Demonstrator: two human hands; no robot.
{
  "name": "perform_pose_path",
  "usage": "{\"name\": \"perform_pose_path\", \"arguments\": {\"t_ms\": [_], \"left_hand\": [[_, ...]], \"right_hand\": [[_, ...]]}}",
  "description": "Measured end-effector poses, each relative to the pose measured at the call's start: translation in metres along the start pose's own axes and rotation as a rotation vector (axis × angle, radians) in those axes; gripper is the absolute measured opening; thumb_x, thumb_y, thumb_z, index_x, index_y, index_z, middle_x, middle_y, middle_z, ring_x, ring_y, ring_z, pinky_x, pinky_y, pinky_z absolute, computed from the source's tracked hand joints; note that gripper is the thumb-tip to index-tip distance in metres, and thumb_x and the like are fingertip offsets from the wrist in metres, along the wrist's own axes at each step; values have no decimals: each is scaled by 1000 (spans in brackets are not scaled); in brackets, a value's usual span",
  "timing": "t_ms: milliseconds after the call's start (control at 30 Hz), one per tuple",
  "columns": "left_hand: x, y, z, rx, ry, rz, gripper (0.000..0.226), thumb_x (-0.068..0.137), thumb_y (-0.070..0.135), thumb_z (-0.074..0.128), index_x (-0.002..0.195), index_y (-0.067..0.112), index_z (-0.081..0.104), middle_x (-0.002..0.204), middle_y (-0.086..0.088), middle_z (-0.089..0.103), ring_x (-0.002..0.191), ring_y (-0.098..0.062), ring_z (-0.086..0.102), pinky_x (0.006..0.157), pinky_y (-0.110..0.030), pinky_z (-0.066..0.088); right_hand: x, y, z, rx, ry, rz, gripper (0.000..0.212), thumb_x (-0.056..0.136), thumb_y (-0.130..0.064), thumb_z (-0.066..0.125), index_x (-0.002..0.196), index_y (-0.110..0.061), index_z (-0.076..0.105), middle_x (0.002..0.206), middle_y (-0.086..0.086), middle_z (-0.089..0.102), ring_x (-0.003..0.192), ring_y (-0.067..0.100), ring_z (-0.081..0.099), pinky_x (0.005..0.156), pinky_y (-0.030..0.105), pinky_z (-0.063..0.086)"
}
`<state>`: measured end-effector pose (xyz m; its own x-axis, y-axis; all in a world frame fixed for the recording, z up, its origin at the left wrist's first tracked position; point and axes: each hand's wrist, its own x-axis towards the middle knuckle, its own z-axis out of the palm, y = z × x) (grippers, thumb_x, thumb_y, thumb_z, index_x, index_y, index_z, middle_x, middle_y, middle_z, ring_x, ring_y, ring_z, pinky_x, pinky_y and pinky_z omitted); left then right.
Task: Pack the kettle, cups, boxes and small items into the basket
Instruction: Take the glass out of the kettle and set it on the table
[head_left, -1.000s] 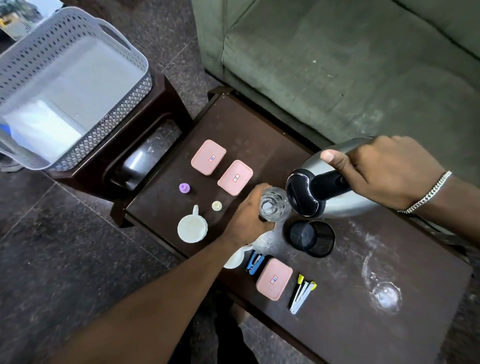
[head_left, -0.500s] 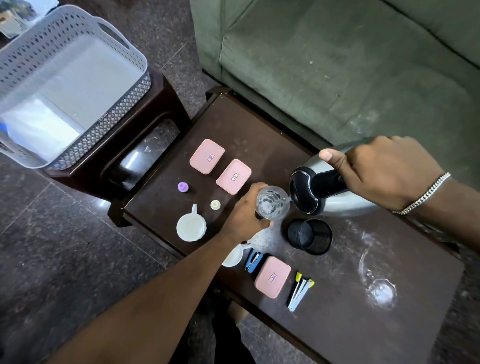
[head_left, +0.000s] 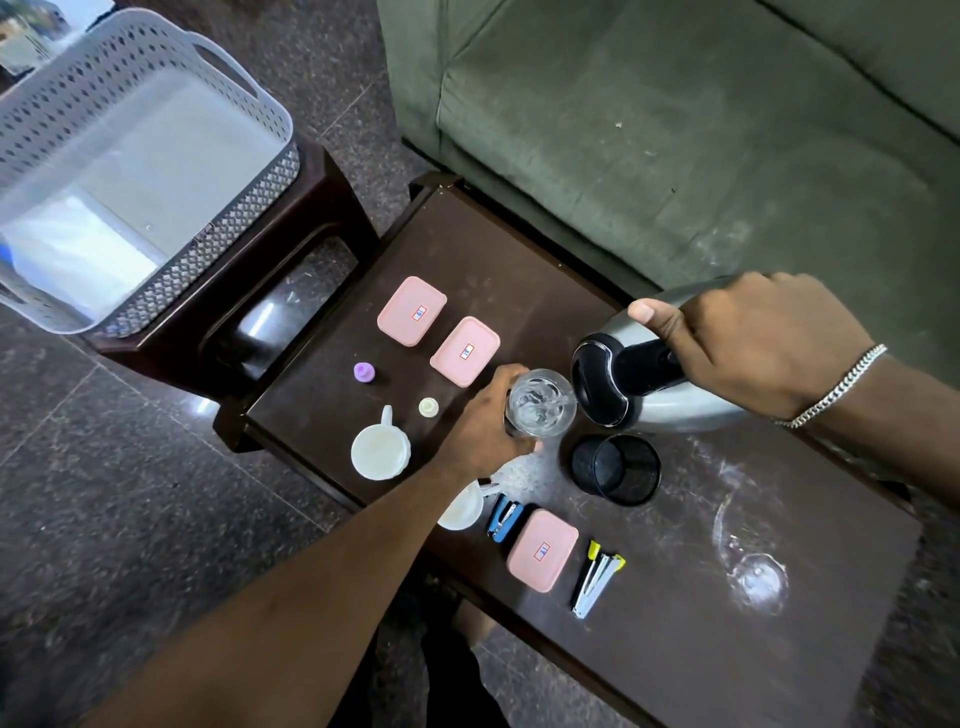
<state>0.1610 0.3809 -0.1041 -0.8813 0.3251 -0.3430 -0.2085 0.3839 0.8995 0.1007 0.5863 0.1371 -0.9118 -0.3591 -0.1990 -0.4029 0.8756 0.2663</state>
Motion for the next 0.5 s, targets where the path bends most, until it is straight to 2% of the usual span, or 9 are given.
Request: {"name": "perform_pose_path", "arguments": {"t_ms": [133,267,400,500], "left_hand": [[1,-1,1,-4,-2,-14,86,65,8,91,132,30,43,121,7,66,113,-13,65,100,-29,53],[1,-2,1,4,-10,-20,86,65,10,92,131,32,42,121,9,66,111,-8,64,96,-19,50],[2,-3,1,8,-17,-18,86,65,10,91,132,33,42,122,9,65,113,-8,63,95,-17,51],[2,-4,2,11,-18,-23,88,64,12,92,131,36,41,121,10,65,112,-6,63,91,-6,46]], "right_hand": [[0,1,0,-3,17,-18,79,96,-70,1,50,-18,39,46,-3,20,54,39,65,53,31,40],[-1,0,-2,11,59,-19,71,98,-68,8,47,-22,25,45,-4,15,51,39,64,51,29,35],[0,-2,-3,10,58,-20,72,99,-68,7,47,-22,26,45,-3,17,52,38,65,51,29,33],[0,-3,-5,-1,22,-30,73,97,-70,3,50,-22,33,47,-2,20,58,38,67,53,30,33]]}}
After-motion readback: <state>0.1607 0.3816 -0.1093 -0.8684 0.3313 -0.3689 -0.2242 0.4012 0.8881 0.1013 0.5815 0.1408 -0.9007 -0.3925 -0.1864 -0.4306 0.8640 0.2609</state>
